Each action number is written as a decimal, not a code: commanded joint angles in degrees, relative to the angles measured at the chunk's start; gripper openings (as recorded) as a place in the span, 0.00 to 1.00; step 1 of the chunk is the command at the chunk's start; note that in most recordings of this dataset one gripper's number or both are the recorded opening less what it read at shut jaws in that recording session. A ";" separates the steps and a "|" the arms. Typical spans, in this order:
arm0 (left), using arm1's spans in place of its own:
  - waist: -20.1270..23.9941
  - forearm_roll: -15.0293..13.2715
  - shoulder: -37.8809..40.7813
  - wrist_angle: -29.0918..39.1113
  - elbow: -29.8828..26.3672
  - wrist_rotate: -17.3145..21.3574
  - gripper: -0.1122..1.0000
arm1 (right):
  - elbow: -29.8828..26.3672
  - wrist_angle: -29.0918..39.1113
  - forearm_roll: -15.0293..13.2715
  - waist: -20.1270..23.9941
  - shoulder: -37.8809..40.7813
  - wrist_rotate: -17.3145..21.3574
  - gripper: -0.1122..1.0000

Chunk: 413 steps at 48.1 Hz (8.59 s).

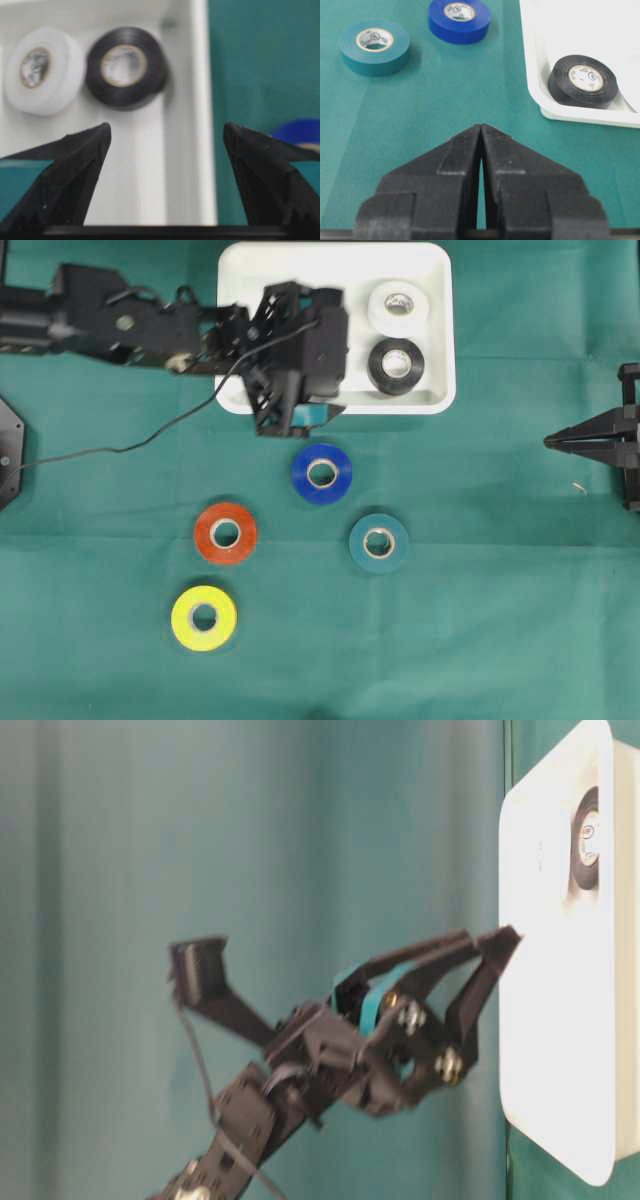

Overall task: Put the tape into the white case with the left arm.
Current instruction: 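Release the white roll in the case and withdraw the left gripper, then lower the left gripper onto the red tape roll and grip its hole, then lift the red roll and place it in the case's left side, then open the left gripper and retract it to the left edge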

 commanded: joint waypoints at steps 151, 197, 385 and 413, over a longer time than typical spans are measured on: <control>-17.93 -0.18 -1.93 -14.06 24.70 -17.93 0.93 | -0.62 -0.53 0.00 0.00 0.44 0.09 0.02; -17.93 -0.09 -1.93 -11.07 24.17 -17.75 0.35 | -0.62 -0.53 0.00 0.00 0.35 0.00 0.02; 0.70 -0.26 -28.83 -13.97 32.34 -7.38 1.00 | -0.62 -0.53 0.00 0.00 0.44 0.00 0.02; -10.20 -0.26 -46.14 -14.33 41.13 -13.45 1.00 | -0.62 -0.53 -0.09 0.00 0.44 0.00 0.02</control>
